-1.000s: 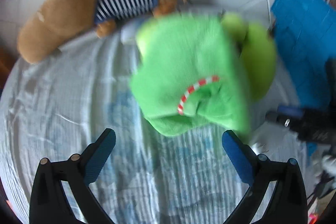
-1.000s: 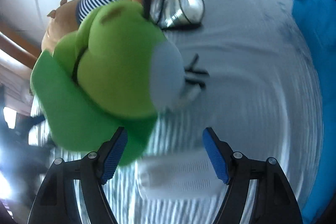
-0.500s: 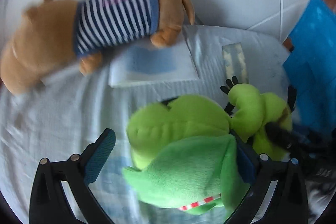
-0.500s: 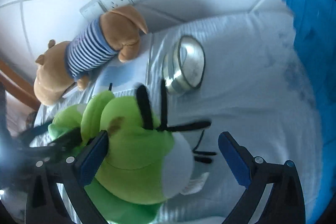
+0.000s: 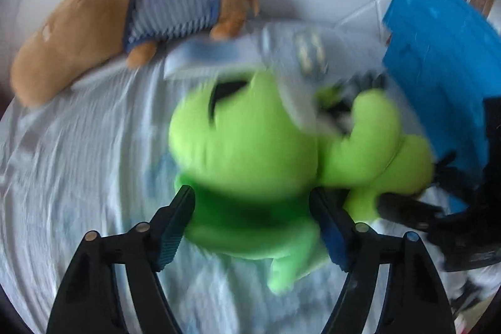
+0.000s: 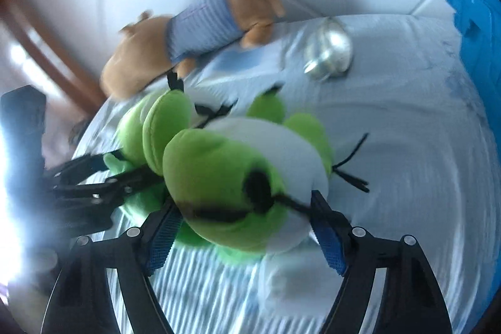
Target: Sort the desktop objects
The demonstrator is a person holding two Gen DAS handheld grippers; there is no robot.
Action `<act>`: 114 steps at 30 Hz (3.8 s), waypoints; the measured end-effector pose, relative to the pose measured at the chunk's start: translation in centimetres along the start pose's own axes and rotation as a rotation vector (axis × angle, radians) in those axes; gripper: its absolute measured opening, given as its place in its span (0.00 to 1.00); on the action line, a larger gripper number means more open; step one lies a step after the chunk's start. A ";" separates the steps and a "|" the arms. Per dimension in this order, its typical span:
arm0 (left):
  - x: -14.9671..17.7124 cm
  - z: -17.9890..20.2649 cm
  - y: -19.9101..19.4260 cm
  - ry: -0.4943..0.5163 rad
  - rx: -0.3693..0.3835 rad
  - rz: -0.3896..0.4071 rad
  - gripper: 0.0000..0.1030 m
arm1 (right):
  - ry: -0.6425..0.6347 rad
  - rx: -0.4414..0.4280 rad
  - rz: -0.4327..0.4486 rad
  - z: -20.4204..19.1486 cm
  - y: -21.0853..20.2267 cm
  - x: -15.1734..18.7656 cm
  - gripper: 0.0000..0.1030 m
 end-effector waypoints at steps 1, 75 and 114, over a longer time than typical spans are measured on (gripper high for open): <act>1.0 -0.5 -0.2 -0.014 -0.002 -0.013 0.73 | -0.027 -0.003 -0.021 -0.6 -0.2 1.1 0.76; -8.3 1.6 2.8 0.024 0.000 0.134 0.62 | 0.072 0.099 0.153 1.6 1.9 -4.5 0.63; -16.8 30.2 -30.5 0.408 0.255 0.556 0.62 | -0.052 0.427 0.633 -2.5 -42.3 -6.3 0.59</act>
Point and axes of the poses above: each gripper's, at about its wrist camera, not at the fingertips, and y roughly the way its jaws point, z to its right, x to its underside, the point moved 4 cm from there along y, roughly the way its jaws point, and after that the axes turned 5 degrees about x, right-handed, at the moved point
